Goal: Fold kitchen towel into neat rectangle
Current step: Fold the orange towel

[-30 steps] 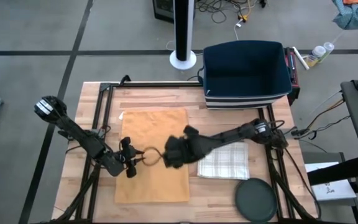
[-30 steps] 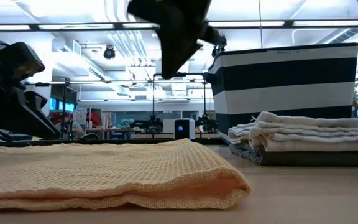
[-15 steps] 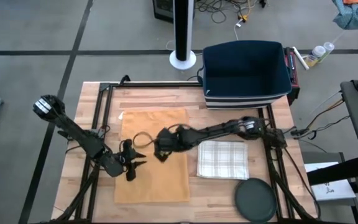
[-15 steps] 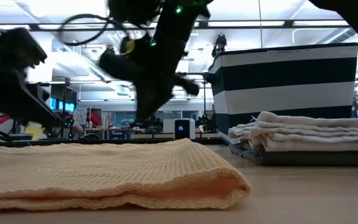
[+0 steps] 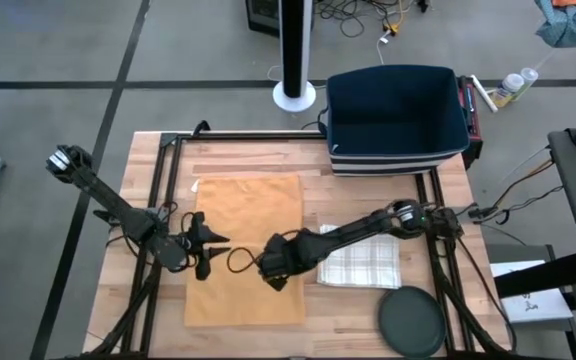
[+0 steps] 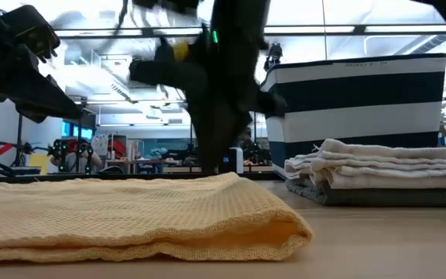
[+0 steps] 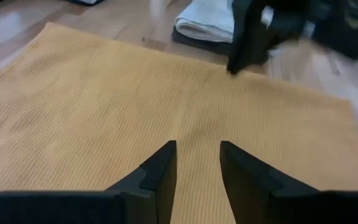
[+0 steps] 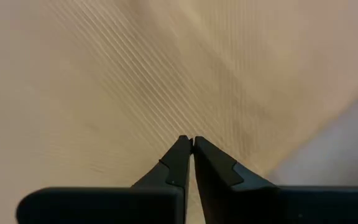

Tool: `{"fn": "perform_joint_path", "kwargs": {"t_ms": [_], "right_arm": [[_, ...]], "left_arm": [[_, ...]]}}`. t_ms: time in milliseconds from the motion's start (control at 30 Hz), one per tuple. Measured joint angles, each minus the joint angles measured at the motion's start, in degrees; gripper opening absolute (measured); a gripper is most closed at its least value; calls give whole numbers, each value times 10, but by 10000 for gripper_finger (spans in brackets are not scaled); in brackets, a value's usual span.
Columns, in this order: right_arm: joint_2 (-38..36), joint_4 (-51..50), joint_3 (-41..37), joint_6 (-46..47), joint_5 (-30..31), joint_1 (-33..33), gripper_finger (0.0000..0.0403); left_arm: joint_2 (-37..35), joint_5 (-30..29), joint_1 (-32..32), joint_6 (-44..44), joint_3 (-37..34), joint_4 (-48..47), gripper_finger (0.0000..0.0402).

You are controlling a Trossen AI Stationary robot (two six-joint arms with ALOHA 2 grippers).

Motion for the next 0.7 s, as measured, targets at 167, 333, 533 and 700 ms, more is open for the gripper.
{"fn": "perform_joint_path", "kwargs": {"t_ms": [167, 333, 533, 700], "right_arm": [[-7, 1, -10, -19, 39, -5, 18], [22, 20, -39, -19, 33, -23, 18], [38, 30, -54, -21, -70, -27, 18], [29, 20, -38, -52, -60, 2, 18]], "left_arm": [[-46, 4, 3, -18, 0, -60, 114], [-55, 4, 5, -48, -9, -67, 114], [-30, 20, 5, -88, -26, -88, 114], [-3, 33, 5, -103, -28, -79, 114]]}}
